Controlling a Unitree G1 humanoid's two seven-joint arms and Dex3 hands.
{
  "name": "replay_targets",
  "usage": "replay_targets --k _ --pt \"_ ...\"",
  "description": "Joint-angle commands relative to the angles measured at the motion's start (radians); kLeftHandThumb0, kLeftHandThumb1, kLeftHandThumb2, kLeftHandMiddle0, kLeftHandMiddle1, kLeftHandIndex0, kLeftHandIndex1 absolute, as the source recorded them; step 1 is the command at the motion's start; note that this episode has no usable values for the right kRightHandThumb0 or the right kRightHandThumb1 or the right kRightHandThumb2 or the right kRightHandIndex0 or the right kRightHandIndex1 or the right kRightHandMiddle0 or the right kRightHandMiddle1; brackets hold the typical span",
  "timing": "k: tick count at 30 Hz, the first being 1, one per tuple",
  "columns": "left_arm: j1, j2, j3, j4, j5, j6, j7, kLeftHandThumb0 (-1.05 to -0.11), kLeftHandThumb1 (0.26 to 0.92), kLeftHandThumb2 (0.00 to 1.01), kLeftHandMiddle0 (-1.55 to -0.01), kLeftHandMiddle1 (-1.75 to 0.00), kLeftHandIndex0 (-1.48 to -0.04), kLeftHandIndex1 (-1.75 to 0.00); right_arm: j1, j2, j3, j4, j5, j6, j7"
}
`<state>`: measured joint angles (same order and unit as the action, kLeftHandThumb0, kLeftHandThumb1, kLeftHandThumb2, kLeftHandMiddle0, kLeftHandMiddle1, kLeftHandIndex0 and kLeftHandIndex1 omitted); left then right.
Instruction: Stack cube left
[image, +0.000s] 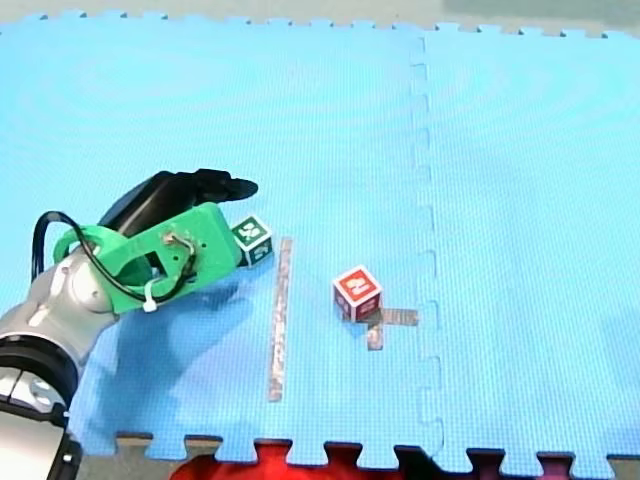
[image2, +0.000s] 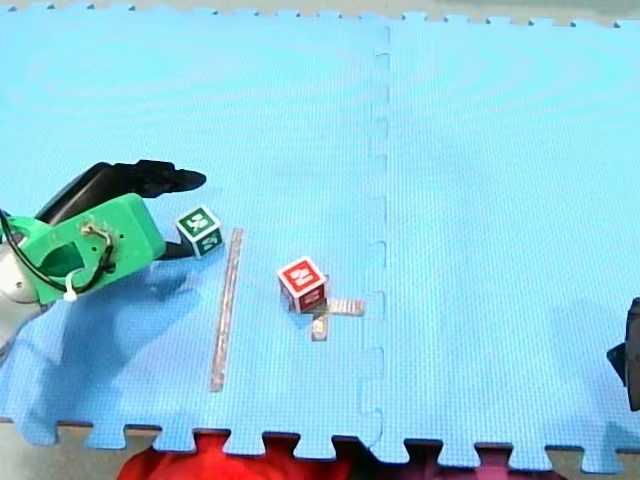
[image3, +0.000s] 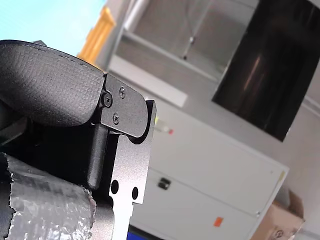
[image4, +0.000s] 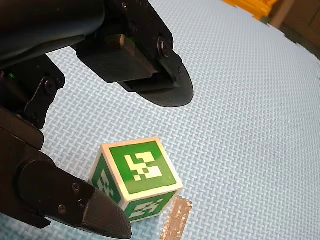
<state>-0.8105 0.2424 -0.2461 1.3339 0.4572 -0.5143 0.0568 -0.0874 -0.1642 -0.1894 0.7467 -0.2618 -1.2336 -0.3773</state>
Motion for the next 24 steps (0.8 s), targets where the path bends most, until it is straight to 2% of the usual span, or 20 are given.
replay_targets --k 1,8,13,18,24 --pt "-0.006 0.007 -0.009 0.001 0.007 0.008 0.005 -0.367 0.676 0.0 -0.83 -1.75 -0.76 -0.04 0.008 0.001 -0.008 -0.011 0.009 -0.003 0.004" --pt "-0.012 0.006 -0.019 0.001 0.013 0.027 0.001 -0.389 0.679 0.0 -0.84 -1.75 -0.78 -0.03 0.022 0.011 -0.024 -0.04 -0.015 0.011 -0.006" --pt "-0.015 0.003 -0.026 0.001 0.015 0.035 0.0 -0.413 0.684 0.0 -0.84 -1.75 -0.79 -0.03 0.033 0.011 -0.026 -0.063 -0.017 0.016 0.0" --pt "-0.02 -0.002 -0.034 0.0 0.019 0.045 0.002 -0.425 0.686 0.0 -0.85 -1.75 -0.83 -0.04 0.044 0.01 -0.024 -0.09 0.001 0.026 0.017" --pt "-0.029 -0.005 -0.053 -0.001 0.038 0.071 -0.002 -0.424 0.688 0.0 -0.86 -1.75 -0.87 -0.04 0.066 0.015 -0.023 -0.149 0.032 0.054 0.046"
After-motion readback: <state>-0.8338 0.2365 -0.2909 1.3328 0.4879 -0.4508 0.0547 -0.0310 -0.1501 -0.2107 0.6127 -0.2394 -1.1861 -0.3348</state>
